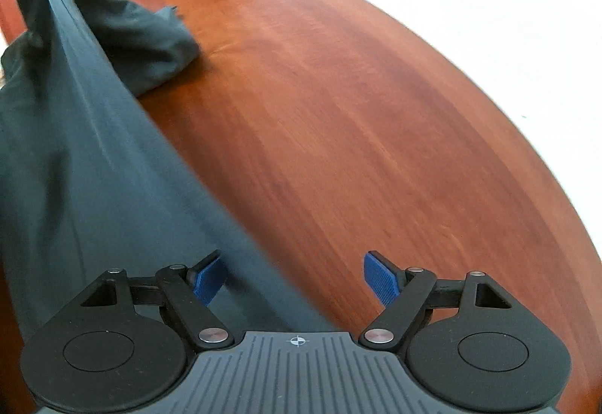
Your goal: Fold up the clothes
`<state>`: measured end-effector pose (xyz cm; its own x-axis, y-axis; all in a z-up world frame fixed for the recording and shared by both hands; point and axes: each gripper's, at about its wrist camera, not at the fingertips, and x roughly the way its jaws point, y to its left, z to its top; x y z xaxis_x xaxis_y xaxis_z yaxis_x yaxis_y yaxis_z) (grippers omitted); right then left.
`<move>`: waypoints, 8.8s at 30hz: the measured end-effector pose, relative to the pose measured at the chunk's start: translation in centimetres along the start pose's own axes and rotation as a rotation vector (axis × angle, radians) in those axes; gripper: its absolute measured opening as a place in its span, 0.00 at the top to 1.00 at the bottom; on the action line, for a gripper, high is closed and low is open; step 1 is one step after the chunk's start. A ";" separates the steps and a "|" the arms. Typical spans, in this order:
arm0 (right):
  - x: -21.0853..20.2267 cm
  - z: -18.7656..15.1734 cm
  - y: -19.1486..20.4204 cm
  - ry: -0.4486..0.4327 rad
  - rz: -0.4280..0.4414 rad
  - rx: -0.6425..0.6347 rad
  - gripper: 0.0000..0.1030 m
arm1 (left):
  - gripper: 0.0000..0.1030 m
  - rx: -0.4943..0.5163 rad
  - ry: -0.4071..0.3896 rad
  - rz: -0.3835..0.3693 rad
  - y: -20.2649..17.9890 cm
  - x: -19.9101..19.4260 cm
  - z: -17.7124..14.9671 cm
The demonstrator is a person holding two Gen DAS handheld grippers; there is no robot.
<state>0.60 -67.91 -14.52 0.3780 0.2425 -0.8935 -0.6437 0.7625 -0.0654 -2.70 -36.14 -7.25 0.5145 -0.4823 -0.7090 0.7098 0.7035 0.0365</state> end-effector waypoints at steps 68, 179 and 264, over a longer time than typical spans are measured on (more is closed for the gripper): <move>-11.4 -2.4 6.4 -0.075 -0.343 0.302 0.95 | 0.84 -0.177 -0.138 0.232 -0.2 0.3 0.8; 5.9 28.0 3.4 -0.148 -0.046 0.511 0.30 | 0.59 -0.795 0.135 0.068 22.7 9.8 -6.9; 5.9 35.2 5.4 -0.227 -0.093 0.116 0.92 | 0.69 -0.675 0.002 0.100 16.1 -2.6 -12.1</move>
<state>22.81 -41.20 -4.51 0.5797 0.2865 -0.7628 -0.5237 0.8482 -0.0795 1.59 -17.23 -13.35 0.5603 -0.3974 -0.7268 0.2024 0.9165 -0.3451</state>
